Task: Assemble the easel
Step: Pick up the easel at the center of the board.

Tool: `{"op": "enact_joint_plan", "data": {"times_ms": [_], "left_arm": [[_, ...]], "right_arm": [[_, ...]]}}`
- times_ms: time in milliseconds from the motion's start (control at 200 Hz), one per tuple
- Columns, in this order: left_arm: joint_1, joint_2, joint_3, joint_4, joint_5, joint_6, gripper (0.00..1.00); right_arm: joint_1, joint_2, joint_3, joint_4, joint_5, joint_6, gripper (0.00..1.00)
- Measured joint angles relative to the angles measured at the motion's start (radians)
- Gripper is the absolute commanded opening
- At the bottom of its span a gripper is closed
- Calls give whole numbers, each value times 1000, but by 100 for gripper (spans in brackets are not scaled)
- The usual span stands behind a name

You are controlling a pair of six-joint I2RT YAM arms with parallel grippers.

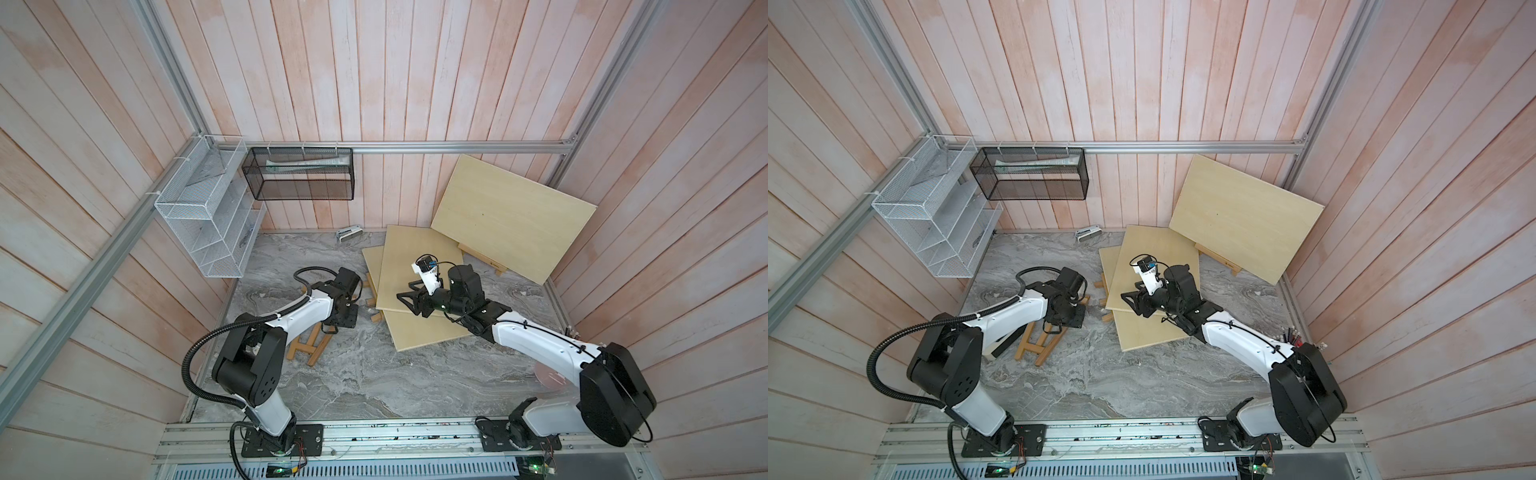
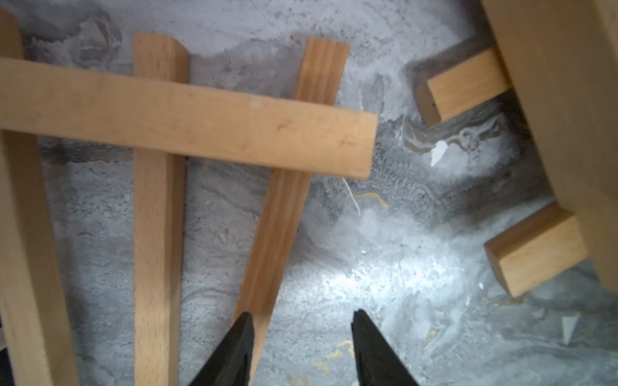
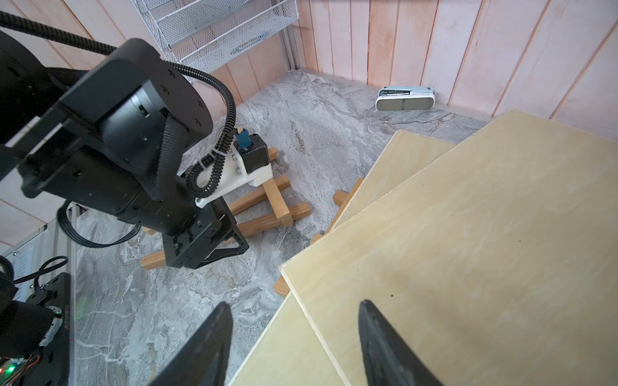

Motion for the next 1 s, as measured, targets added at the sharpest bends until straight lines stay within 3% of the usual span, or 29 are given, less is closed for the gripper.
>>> {"op": "enact_joint_plan", "data": {"times_ms": [415,555,730,855,1000], "left_arm": [[46,29,-27,14,2,-2,49],[49,64,-36,13,32,-8,31],[48,66,-40,20,74,-49,0],[60,68,-11,11,125,-100,0],[117,33,89,-26,269,-180,0]], "right_arm": [[0,0,-1,0,0,0,62],[0,0,-1,0,0,0,62],[0,0,-6,0,0,1,62],[0,0,-6,-2,0,0,62],[0,-13,-6,-20,-1,0,62]]}}
